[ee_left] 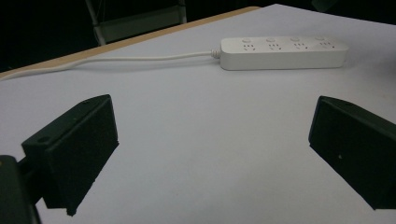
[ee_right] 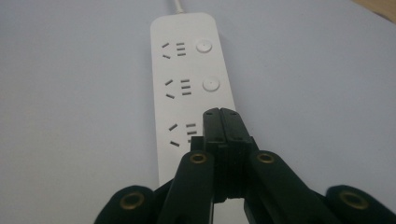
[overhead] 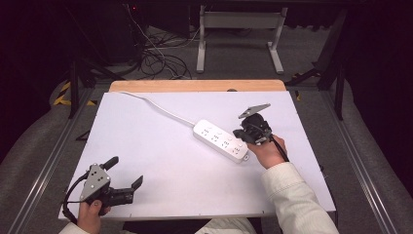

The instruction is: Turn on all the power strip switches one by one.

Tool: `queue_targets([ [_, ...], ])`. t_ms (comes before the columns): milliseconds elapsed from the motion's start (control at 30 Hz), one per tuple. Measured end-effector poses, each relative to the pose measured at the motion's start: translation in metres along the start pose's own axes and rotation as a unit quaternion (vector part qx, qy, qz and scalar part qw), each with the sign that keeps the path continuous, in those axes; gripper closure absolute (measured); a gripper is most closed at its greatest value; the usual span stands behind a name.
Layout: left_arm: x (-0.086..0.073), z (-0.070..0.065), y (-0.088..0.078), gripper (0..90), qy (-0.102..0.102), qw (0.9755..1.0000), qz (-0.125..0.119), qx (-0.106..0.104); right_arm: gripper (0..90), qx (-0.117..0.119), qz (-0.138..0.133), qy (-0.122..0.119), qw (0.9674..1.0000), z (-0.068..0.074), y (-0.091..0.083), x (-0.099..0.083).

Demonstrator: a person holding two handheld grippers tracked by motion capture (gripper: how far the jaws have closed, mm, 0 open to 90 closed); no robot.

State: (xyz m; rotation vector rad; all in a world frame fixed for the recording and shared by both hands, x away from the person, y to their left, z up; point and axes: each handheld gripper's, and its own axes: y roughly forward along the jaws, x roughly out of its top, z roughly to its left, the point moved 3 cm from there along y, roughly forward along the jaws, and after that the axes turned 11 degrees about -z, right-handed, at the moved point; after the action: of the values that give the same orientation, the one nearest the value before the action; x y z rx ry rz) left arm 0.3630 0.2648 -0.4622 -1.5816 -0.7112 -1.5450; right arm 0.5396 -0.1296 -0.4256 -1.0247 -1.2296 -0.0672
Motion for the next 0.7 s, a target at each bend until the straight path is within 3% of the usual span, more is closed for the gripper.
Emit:
queue_targets([
  [133, 0.000, 0.000, 0.000, 1.8, 0.001, 1.0000, 0.001, -0.001, 90.0, 0.005, -0.005, 0.004, 1.0000, 0.000, 0.004, 0.001],
  [700, 0.000, 0.000, 0.000, 1.8, 0.002, 1.0000, 0.001, -0.001, 90.0, 0.003, 0.036, 0.008, 0.9993, -0.007, 0.040, -0.007],
])
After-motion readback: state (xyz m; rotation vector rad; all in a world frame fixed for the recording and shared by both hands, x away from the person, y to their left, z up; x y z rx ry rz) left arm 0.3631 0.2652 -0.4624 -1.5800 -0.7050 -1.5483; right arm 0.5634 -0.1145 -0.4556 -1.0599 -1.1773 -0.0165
